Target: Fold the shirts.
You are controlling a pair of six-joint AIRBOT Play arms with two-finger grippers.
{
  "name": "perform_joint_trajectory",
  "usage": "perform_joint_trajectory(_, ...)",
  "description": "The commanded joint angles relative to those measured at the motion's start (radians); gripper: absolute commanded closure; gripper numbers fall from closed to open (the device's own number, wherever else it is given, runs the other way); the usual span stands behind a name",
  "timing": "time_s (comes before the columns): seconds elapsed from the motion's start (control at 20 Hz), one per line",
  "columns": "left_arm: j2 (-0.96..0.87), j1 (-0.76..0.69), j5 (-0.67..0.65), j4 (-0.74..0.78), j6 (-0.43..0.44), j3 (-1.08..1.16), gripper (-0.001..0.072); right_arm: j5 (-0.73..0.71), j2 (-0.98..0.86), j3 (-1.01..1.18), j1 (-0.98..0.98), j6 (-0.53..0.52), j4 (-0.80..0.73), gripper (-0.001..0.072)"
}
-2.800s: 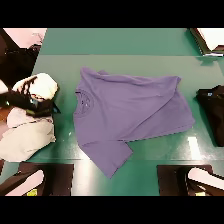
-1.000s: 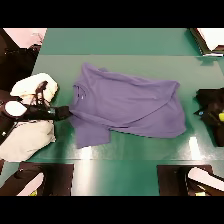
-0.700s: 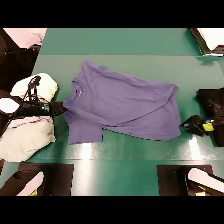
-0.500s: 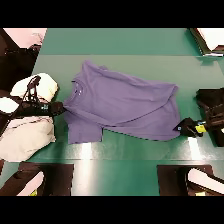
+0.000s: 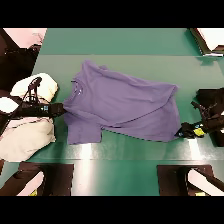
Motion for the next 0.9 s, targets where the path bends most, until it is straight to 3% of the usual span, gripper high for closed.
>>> perform_joint_trajectory(0.0,0.000,0.001,-0.012,0.000,0.000,0.001,0.0682,0.023,0.056,0.000,0.003,0.005,-0.025,0.0697)
perform_joint_trajectory(0.3,0.000,0.002,-0.087,0.011,0.027,0.102,0.0682,0.026,0.086,0.098,0.043,0.006,-0.011,0.0699)
perform_joint_trajectory(0.6,0.000,0.002,-0.116,0.038,0.027,0.778,0.0682,-0.090,0.144,0.678,0.043,0.105,0.047,0.0699)
perform_joint_trajectory(0.85,0.000,0.002,-0.060,0.060,0.026,1.301,0.0682,-0.211,0.142,1.199,0.043,0.112,0.041,0.0700)
